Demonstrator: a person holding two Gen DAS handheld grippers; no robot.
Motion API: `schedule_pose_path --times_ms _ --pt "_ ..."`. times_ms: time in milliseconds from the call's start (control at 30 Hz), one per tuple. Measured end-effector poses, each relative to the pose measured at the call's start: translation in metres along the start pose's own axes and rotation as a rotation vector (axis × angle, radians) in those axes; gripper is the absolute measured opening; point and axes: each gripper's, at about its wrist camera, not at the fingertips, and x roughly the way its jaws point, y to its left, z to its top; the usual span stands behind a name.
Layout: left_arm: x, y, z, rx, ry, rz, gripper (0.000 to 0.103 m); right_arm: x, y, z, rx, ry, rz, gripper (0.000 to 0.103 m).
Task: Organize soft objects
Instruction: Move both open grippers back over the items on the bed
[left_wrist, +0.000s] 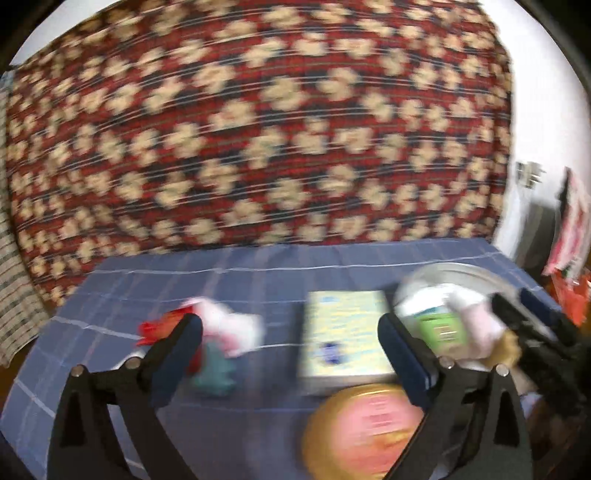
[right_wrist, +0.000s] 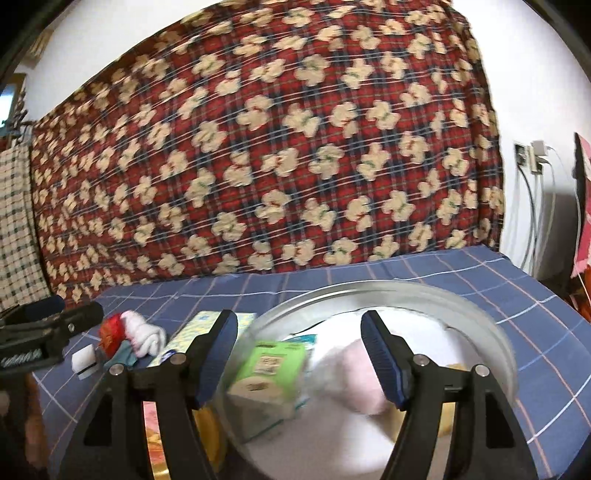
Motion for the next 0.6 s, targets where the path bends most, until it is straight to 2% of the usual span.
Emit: schedule_pose_path --times_ms 100,233,333,467,600 --pt "0.013 0.050 -0.011 -0.048 0.042 0.135 0.098 0.001 0.024 -0.004 -0.036 0.011 0.045 0.071" --pt "0.039 0.103 -0.027 -0.091 0.143 0.263 0.098 -0.001 0.062 -0.010 -0.103 0.012 0.127 0.071" --pt "0.057 0.128 -0.038 -0.127 0.219 0.260 0.098 0.002 0.089 -0.016 -0.144 0.029 0.174 0.071" --pt "0.075 0.141 -0.046 -0.154 0.269 0.223 0.098 0.005 0.118 -0.027 -0.212 0.048 0.204 0.071" --pt "0.089 0.146 -0.053 -0.135 0.318 0.245 0.098 0.007 0.140 -0.034 -0.263 0.059 0.227 0.071"
